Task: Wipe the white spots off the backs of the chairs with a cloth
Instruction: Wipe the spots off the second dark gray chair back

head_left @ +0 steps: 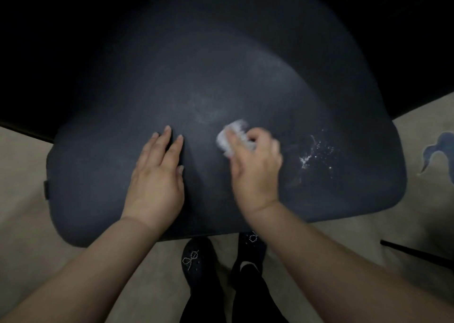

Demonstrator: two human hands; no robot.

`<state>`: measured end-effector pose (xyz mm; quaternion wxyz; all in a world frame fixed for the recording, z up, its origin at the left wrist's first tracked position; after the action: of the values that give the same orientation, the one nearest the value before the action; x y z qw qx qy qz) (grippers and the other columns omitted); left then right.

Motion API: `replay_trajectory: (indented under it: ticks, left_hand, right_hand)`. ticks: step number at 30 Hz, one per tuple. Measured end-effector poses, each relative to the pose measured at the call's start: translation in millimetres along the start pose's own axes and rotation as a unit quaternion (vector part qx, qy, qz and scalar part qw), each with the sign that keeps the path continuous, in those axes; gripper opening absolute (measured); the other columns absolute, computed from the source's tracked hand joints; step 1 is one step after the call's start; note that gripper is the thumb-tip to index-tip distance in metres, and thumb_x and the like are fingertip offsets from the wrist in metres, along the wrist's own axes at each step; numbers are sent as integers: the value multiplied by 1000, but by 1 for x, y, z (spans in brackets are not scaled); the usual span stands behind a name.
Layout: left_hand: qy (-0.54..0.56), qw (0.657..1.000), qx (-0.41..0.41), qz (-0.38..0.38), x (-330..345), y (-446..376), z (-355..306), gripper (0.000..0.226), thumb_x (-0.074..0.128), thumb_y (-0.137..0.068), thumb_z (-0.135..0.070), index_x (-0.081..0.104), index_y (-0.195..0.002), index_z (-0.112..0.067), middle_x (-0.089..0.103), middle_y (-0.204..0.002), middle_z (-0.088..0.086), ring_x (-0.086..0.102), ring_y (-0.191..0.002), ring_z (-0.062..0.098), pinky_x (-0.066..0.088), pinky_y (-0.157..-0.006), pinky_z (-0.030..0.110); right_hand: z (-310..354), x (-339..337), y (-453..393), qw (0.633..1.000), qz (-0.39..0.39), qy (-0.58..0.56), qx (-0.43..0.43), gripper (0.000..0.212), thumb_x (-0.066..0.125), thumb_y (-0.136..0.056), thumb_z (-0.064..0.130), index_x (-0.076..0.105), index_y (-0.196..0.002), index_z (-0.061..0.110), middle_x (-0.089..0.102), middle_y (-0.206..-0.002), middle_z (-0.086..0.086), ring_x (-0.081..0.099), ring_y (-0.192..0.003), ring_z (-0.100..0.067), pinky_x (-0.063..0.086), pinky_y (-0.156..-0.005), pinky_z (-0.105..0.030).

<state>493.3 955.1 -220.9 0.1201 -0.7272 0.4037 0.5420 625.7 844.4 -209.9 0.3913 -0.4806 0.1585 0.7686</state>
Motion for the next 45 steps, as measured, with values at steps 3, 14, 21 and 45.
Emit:
replay_trajectory:
  ticks: [3, 14, 21, 45]
  left_hand:
    - [2, 1000, 3, -2, 0, 2, 2, 53, 47, -95, -12, 35, -147, -11, 20, -158, 6, 13, -146, 25, 13, -117, 36]
    - [18, 1000, 22, -2, 12, 11, -39, 53, 52, -95, -19, 37, -145, -12, 23, -157, 6, 15, -145, 25, 16, -118, 41]
    - [21, 997, 70, 3, 18, -13, -80, 52, 51, -95, -19, 38, -145, -12, 23, -157, 6, 15, -145, 26, 20, -117, 48]
    - [-63, 991, 100, 66, 45, -24, -99, 71, 43, -93, -45, 9, -153, -26, -3, -161, -2, -7, -147, 20, 0, -118, 41]
  right_hand:
    - [30, 14, 54, 989, 58, -2, -134, 41, 56, -82, 24, 65, -121, 33, 60, -105, -5, 44, -92, -22, 43, -76, -37]
    - [-45, -39, 34, 999, -8, 3, -48, 41, 68, -81, 12, 67, -120, 24, 58, -105, -15, 51, -89, -33, 44, -78, -43]
    - [-155, -100, -1, 974, -128, 37, 181, 43, 62, -88, 17, 59, -130, 25, 49, -116, -18, 46, -100, -38, 34, -90, -37]
    - [-151, -85, 26, 985, -75, 12, 156, 46, 69, -83, 9, 63, -126, 23, 54, -110, -18, 49, -91, -38, 46, -80, -48]
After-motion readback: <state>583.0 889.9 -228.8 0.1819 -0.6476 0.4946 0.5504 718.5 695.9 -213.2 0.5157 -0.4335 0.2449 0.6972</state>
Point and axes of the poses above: each hand's wrist, its own y-axis away from the middle knuckle, its own x-axis out of the palm, z = x × y, the point moved 9 cm from there along -y, towards the middle knuckle
